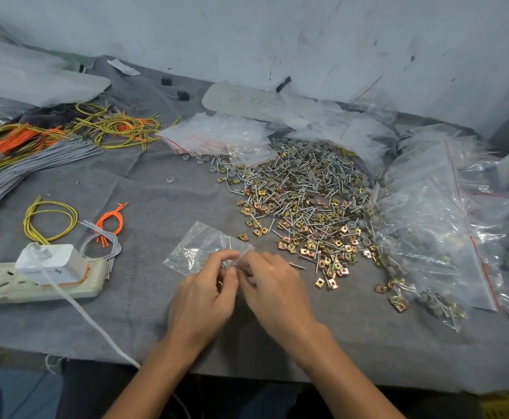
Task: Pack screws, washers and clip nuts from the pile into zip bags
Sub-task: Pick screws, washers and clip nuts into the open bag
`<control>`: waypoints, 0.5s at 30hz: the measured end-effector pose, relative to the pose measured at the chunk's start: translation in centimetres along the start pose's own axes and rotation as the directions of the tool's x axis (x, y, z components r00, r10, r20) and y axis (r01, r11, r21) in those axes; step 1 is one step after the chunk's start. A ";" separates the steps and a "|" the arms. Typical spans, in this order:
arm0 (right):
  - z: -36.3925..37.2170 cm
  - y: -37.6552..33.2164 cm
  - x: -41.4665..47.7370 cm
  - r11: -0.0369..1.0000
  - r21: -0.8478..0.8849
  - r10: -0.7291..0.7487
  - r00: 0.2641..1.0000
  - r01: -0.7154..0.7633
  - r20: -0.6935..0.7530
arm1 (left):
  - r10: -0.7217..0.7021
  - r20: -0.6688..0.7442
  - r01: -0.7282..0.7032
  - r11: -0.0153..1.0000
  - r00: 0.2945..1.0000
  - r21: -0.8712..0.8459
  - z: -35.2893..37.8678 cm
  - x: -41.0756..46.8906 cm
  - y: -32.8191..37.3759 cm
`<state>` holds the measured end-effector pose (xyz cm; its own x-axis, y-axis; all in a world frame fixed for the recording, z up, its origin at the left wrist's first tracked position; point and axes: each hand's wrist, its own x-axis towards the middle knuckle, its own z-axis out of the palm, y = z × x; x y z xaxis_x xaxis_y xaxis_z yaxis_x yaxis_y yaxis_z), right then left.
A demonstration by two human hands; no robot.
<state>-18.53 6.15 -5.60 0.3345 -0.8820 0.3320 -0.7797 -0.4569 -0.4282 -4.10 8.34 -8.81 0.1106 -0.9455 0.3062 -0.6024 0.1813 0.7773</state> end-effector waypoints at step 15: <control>-4.2 6.9 -0.7 0.942 -0.211 0.287 0.952 -0.261 0.105 | -0.035 0.001 0.035 0.999 0.999 -0.006 0.2 0.0 0.0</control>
<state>-26.40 4.14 -5.26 0.1503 -0.9831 0.1045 -0.9334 -0.1759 -0.3128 -4.24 8.24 -8.90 0.1308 -0.9516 0.2780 -0.5933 0.1495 0.7910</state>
